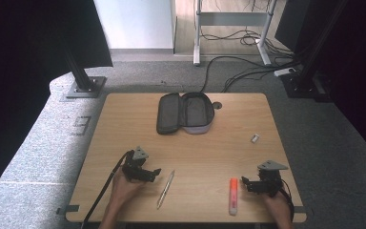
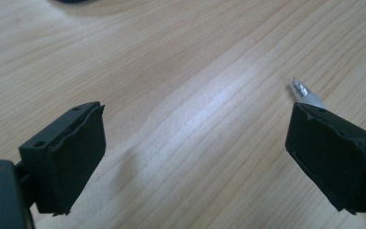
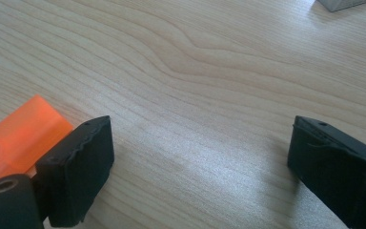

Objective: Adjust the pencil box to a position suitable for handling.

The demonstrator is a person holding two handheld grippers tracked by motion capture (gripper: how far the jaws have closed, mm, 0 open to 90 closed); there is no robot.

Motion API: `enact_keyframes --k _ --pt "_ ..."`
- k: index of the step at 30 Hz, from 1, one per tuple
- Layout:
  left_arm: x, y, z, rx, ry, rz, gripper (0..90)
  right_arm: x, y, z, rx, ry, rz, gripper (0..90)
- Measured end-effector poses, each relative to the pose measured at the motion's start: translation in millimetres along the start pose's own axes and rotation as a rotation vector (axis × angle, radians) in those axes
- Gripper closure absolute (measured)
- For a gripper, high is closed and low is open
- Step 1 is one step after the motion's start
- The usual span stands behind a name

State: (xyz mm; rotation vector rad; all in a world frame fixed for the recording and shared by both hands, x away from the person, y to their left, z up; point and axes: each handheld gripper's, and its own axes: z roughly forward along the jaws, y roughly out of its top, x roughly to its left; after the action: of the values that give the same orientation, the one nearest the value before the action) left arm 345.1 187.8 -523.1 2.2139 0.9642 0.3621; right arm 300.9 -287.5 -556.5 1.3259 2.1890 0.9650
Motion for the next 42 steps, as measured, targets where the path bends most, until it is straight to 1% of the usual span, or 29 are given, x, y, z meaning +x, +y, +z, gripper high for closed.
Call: enact_keyframes --k 3,4,6,12,13,14,16,19,23,24,25,27,30,31,32,35,38,40,42 --pt "-0.2 3.0 0.7 0.000 0.001 0.005 6.8 0.0 0.0 0.0 0.000 0.000 0.000 7.8" --pt "0.4 5.2 0.4 -0.016 -0.008 0.000 7.5 0.0 0.0 0.0 0.000 0.000 0.000 7.8" --pt "2.3 6.8 0.1 -0.023 -0.020 -0.016 8.3 0.0 0.0 0.0 0.000 0.000 0.000 7.8" --pt "2.9 12.3 0.6 -0.017 -0.018 -0.002 8.4 0.0 0.0 0.0 0.000 0.000 0.000 7.8" --pt "2.7 15.1 1.6 -0.009 -0.018 0.003 8.4 0.0 0.0 0.0 0.000 0.000 0.000 7.8" --pt "2.6 16.1 2.1 -0.013 -0.018 0.009 8.4 0.0 0.0 0.0 0.000 0.000 0.000 7.8" --pt "3.4 17.8 2.6 -0.020 -0.034 0.000 9.6 0.0 0.0 0.0 0.000 0.000 0.000 7.8" --pt "3.5 21.2 5.0 -0.005 -0.028 0.011 9.6 0.0 0.0 0.0 0.000 0.000 0.000 7.8" --pt "3.9 25.6 8.2 0.008 -0.032 0.019 9.6 0.0 0.0 0.0 0.000 0.000 0.000 7.8" --pt "4.6 27.8 9.1 -0.005 -0.046 0.013 9.8 0.0 0.0 0.0 0.000 0.000 0.000 7.8" --pt "5.4 29.0 9.5 -0.006 -0.055 0.007 9.9 0.0 0.0 0.0 0.000 0.000 0.000 7.8" --pt "4.7 31.8 10.5 0.000 -0.043 0.020 9.9 0.0 0.0 0.0 0.000 0.000 0.000 7.8" --pt "2.5 37.4 11.5 0.002 -0.042 0.037 9.9 0.0 0.0 0.0 0.000 0.000 0.000 7.8" --pt "2.5 37.4 11.5 0.002 -0.042 0.037 10.0 0.0 0.0 0.0 0.000 0.000 0.000 7.8" --pt "2.6 40.3 11.3 -0.015 -0.058 0.032 10.4 0.0 0.0 0.0 0.000 0.000 0.000 7.8" --pt "2.1 45.0 12.6 -0.008 -0.050 0.040 10.5 0.0 0.0 0.0 0.000 0.000 0.000 7.8" --pt "1.2 49.7 14.2 -0.011 -0.055 0.049 10.5 0.0 0.0 0.0 0.000 0.000 0.000 7.8" --pt "2.2 52.0 14.8 -0.021 -0.073 0.037 11.0 0.0 0.0 0.0 0.000 0.000 0.000 7.8" --pt "2.1 53.3 15.6 -0.017 -0.069 0.041 11.0 0.0 0.0 0.0 0.000 0.000 0.000 7.8"
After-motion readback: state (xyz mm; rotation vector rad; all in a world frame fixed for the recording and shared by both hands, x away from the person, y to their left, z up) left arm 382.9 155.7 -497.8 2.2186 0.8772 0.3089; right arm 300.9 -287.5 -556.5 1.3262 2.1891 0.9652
